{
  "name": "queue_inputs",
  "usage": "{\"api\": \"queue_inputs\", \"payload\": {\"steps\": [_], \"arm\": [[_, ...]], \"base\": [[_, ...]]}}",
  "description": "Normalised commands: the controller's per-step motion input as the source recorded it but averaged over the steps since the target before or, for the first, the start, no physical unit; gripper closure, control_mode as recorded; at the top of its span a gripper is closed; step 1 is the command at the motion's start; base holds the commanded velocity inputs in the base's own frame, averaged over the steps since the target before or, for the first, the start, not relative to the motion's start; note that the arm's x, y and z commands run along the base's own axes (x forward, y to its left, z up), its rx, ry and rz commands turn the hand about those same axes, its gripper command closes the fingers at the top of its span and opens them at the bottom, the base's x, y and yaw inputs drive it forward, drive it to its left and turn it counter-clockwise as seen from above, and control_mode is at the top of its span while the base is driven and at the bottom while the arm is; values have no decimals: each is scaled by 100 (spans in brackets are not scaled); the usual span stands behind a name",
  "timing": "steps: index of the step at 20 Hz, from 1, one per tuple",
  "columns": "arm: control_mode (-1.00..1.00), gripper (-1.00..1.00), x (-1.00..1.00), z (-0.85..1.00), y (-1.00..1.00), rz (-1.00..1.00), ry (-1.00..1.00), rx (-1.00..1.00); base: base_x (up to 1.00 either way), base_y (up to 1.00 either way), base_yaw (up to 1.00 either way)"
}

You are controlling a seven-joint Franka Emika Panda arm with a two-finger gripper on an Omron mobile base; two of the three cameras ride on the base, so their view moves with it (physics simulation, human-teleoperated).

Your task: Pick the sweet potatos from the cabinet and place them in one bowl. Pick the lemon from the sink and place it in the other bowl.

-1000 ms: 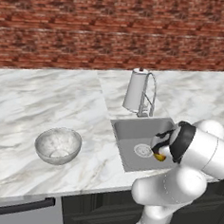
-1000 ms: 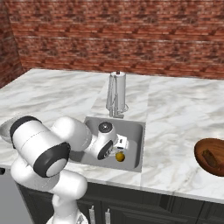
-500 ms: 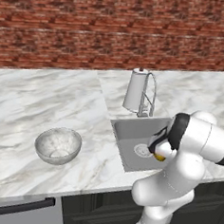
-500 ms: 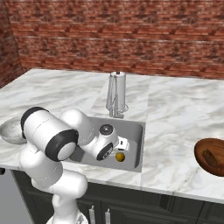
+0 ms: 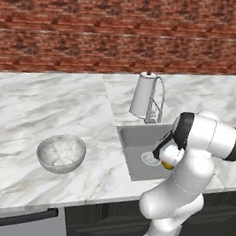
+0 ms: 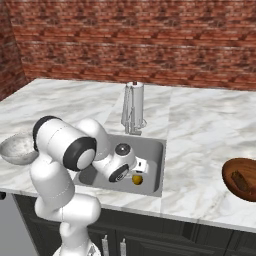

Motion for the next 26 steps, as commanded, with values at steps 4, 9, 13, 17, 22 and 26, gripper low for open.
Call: {"api": "queue_inputs", "payload": {"steps": [4,9,13,17,22,26], "arm": [[-100,-100,10,-12,-11,0,0,0],[-100,-100,5,-12,-7,0,0,0],[-100,-100,0,-15,-1,1,0,0],[-100,-100,0,-14,0,3,0,0],[-100,-100,0,-15,0,2,0,0],[-100,-100,0,-20,0,1,0,0]], "base": [[0,0,0],[0,0,0],[0,0,0],[0,0,0],[0,0,0],[0,0,0]]}}
